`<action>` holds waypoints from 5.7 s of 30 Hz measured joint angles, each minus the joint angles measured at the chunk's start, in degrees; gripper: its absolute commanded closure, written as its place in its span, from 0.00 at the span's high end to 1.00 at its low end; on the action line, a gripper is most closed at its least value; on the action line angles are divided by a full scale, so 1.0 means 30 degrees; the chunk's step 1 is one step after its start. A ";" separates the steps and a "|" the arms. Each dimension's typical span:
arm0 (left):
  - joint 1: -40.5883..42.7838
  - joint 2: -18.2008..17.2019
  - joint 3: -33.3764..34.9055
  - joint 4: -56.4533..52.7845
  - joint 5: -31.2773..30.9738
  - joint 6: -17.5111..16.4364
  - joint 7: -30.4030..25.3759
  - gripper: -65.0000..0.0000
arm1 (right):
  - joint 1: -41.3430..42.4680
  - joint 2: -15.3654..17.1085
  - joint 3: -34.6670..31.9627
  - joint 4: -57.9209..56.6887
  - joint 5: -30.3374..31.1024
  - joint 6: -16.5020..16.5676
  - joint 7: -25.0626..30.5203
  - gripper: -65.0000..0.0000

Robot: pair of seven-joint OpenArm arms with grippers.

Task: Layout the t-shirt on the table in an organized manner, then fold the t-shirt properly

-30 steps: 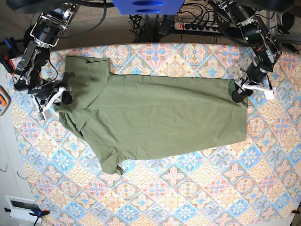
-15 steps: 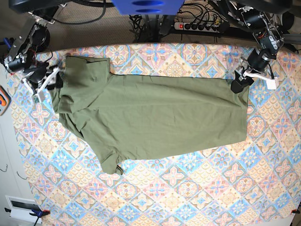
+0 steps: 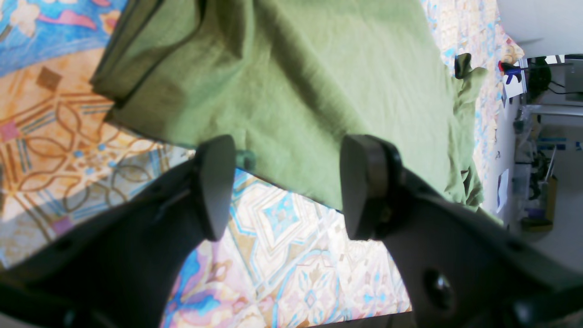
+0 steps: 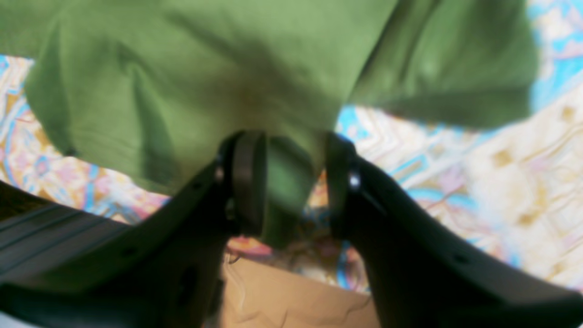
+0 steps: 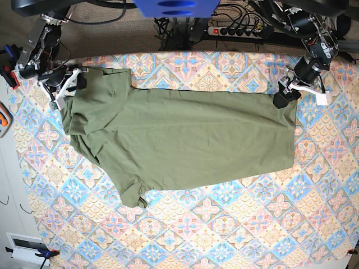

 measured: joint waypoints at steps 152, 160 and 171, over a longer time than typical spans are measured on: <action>0.0102 -0.0313 0.0168 -0.0087 0.0576 -0.0036 -0.0146 0.56 | 0.4364 -0.0277 -0.3512 0.2637 0.3060 0.0000 0.2251 0.01; 0.0117 -0.0321 0.0168 -0.0087 0.0576 -0.0036 -0.0146 0.56 | 0.5056 -0.0277 -0.4291 -0.0940 0.2718 -0.0015 0.2069 0.04; 0.0109 -0.0306 0.0168 -0.0087 0.0568 -0.0036 -0.0146 0.56 | 0.3679 0.0896 -0.4051 -0.0729 0.2659 -0.0015 0.2055 0.51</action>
